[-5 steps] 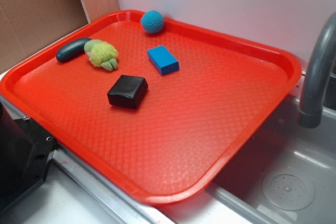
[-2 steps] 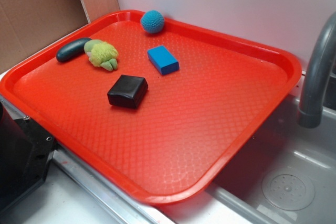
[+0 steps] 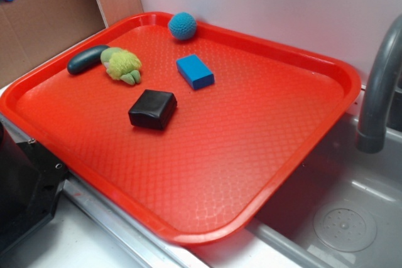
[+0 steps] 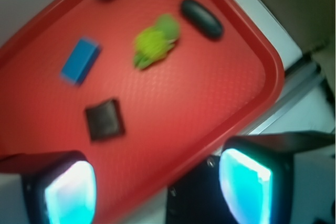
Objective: Grab the green animal.
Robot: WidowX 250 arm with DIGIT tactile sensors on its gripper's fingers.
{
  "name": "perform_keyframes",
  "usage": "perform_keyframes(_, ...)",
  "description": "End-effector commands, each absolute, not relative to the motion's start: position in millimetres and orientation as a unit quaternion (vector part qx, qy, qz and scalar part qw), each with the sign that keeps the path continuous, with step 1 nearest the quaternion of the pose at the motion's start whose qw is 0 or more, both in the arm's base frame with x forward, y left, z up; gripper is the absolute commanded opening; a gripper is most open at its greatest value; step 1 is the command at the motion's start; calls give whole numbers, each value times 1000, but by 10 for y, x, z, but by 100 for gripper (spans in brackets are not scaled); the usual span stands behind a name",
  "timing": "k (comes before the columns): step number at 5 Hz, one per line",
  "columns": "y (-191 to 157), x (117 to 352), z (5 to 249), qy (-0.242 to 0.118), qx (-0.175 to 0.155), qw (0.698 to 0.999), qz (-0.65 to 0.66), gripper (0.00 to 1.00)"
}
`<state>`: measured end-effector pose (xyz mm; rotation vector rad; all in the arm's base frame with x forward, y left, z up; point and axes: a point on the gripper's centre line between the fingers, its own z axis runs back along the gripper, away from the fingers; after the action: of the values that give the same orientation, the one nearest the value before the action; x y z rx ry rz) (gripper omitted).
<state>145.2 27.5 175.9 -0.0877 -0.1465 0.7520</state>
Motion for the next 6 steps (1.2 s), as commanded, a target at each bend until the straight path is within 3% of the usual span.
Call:
perform_keyframes(1,547,1803,1351,-122,-30,838,531,100)
perform_keyframes(2,625,2025,1109,-133,6,811,570,100)
perform_keyframes(3,795,2157,949,-143,17,780,609,100)
perform_keyframes(4,927,2193,766,-136,49,764,629,100)
perform_keyframes(5,1033,2213,559,-135,58,750,645,100)
perform_keyframes(6,1022,2360,355,-145,29,760,633,100)
